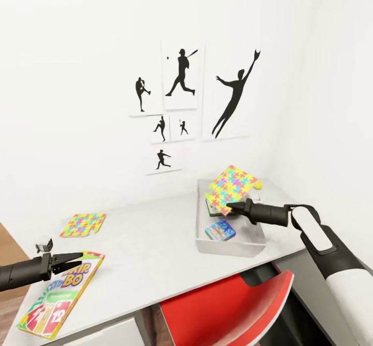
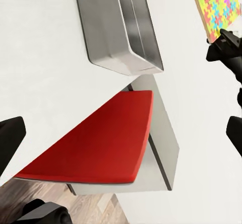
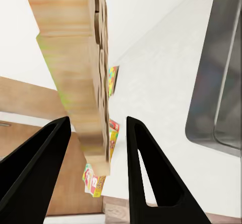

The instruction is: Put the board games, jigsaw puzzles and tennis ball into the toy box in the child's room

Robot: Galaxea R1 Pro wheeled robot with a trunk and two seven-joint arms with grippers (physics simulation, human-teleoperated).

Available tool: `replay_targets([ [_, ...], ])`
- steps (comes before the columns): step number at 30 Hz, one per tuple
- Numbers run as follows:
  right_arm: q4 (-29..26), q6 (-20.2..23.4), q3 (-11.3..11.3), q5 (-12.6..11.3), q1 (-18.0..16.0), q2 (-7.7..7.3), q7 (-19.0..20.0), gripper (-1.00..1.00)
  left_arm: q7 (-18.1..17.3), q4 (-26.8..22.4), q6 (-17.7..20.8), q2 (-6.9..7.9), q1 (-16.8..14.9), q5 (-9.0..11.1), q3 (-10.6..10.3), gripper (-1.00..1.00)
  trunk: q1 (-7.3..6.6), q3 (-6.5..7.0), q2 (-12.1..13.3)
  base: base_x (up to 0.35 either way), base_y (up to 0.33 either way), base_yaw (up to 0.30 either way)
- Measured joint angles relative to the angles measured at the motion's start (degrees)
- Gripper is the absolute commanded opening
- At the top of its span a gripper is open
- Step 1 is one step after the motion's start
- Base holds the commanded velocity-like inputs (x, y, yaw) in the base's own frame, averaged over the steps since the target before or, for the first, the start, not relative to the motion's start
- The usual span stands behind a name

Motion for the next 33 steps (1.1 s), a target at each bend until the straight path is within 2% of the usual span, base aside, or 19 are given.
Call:
replay_targets([
  [11, 1.2, 0.0, 1.0, 0.0, -0.8, 0.0, 0.0, -1.0, 0.0, 0.0, -0.2, 0.0, 0.0, 0.0, 0.0, 1.0, 0.0, 0.0, 0.0, 0.108, -0.004, 0.0],
  [14, 1.5, 0.0, 2.4, 0.1, -0.9, -0.05, 0.0, -1.0, 0.0, 0.0, -0.2, 0.0, 0.0, 0.0, 0.0, 1.0, 0.0, 0.0, 0.0, 0.027, 0.0, 0.0],
  [16, 2.1, 0.0, 3.3, 0.1, -0.9, -0.43, 0.0, -1.0, 0.0, 0.0, -0.2, 0.0, 0.0, 0.0, 0.0, 1.0, 0.0, 0.0, 0.0, 0.011, 0.0, 0.0],
  [19, 2.9, 0.0, 4.1, 0.1, -0.9, -1.95, 0.0, -1.0, 0.0, 0.0, -0.2, 0.0, 0.0, 0.0, 0.0, 1.0, 0.01, 0.0, 0.0, 0.004, 0.0, 0.0],
  [26, 6.1, 0.0, 4.1, 0.1, -1.2, -3.38, 0.0, -1.0, 0.0, 0.0, -0.1, -0.14, 0.0, 0.0, 0.0, 1.0, 0.01, 0.0, 0.0, 0.0, 0.0, 0.0],
  [33, 6.3, 0.0, 4.2, -0.3, -1.3, -4.87, 0.1, -1.0, 0.0, 0.0, -0.1, -0.16, 0.0, 0.0, 0.0, 1.0, 0.01, 0.0, 0.0, 0.0, 0.0, 0.0],
])
